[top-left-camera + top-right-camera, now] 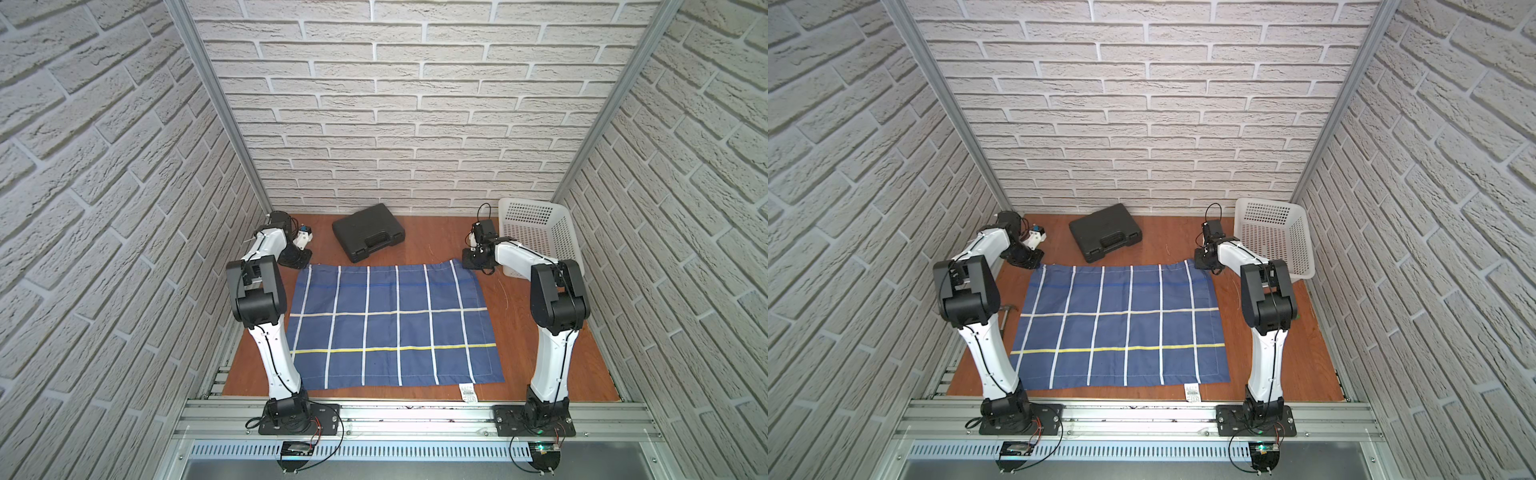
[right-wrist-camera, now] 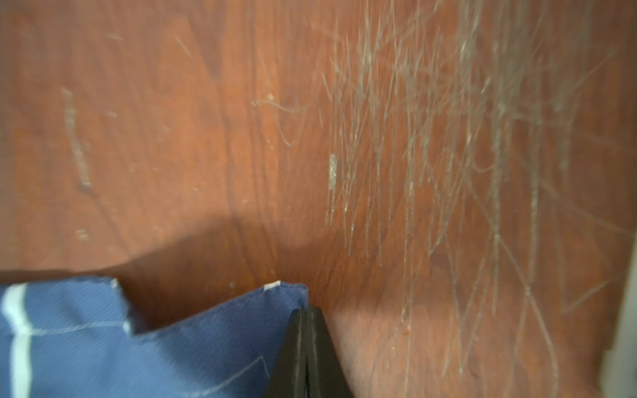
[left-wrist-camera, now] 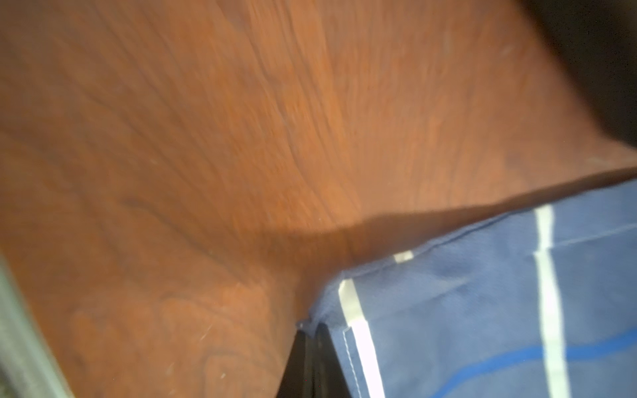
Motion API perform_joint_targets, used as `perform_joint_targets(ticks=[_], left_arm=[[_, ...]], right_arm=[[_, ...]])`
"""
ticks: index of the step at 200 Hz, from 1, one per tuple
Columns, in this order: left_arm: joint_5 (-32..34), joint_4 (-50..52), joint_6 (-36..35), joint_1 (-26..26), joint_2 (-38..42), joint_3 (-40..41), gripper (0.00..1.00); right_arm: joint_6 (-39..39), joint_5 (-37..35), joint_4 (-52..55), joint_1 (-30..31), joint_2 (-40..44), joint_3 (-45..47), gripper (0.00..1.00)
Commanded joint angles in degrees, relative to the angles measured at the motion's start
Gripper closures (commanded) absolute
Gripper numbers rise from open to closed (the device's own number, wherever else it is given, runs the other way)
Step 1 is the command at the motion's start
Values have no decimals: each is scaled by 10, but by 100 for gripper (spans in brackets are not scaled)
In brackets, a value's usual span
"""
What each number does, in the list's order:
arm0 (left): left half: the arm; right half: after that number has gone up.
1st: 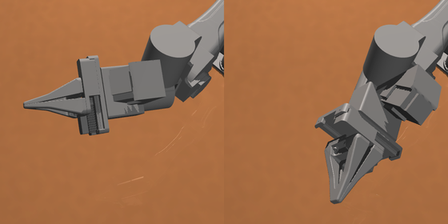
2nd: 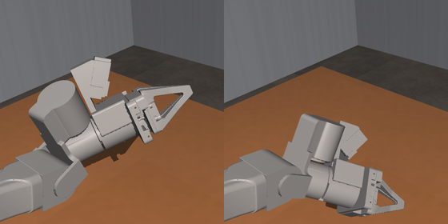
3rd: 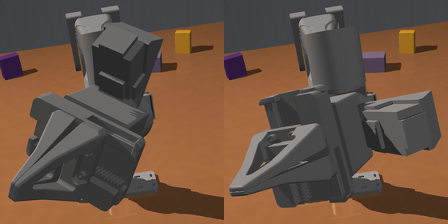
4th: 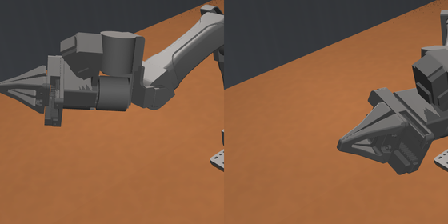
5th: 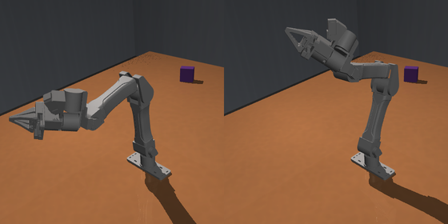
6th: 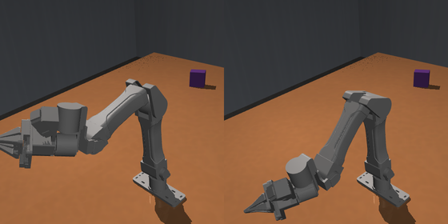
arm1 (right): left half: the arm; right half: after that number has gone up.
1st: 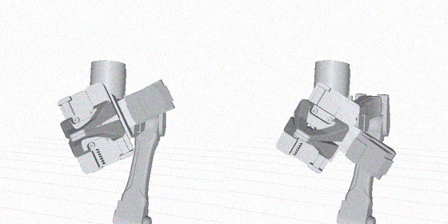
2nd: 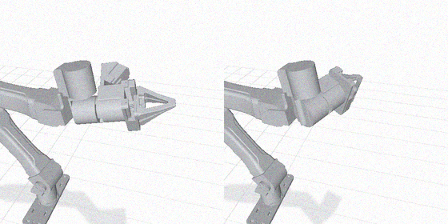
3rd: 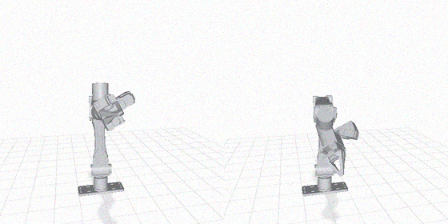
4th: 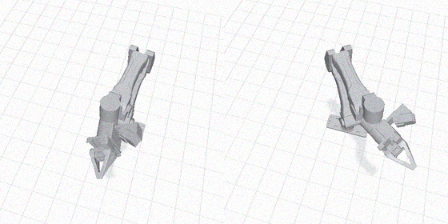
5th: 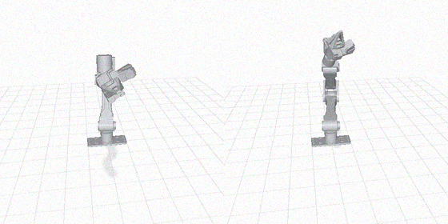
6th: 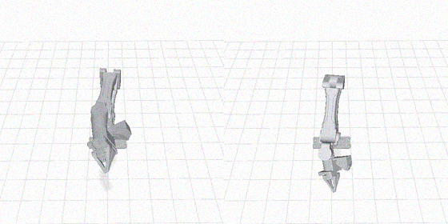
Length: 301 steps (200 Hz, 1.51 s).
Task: Roll up the pillowcase
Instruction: Fold the pillowcase at the center of the board.
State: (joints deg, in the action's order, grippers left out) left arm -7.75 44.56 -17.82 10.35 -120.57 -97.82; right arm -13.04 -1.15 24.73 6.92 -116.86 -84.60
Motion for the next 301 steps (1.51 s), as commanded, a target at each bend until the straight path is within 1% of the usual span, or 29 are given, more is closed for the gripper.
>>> perform_joint_targets(ticks=[1, 40, 90, 115, 157, 169, 191, 225, 246, 267, 301], left_arm=[[-4, -14, 2, 5, 41, 8, 100], [-6, -11, -4, 5, 62, 8, 100], [-7, -38, 0, 9, 86, 5, 100], [-22, -43, 9, 12, 99, 3, 100], [-49, -82, 8, 14, 137, 35, 100], [-48, -84, 4, 14, 149, 43, 100], [-44, -118, -8, 18, 172, 73, 100], [-59, -126, -18, 22, 152, 42, 100], [-64, -128, -22, 19, 147, 32, 100], [-67, -141, -40, 11, 169, 67, 100], [-66, -161, -65, 5, 239, 153, 100]], right_arm=[[33, 11, -48, 2, 67, 21, 98], [56, 14, -92, -1, 114, 56, 98], [96, 26, -109, -11, 140, 42, 98], [107, 56, -115, -26, 148, 34, 98], [118, 119, -120, -54, 147, 14, 98], [121, 127, -116, -61, 154, 15, 98], [125, 150, -130, -73, 169, 27, 98], [128, 196, -144, -91, 159, 8, 98], [149, 225, -138, -92, 163, 4, 98], [168, 255, -123, -95, 186, 24, 98], [194, 274, -96, -99, 247, 83, 98]])
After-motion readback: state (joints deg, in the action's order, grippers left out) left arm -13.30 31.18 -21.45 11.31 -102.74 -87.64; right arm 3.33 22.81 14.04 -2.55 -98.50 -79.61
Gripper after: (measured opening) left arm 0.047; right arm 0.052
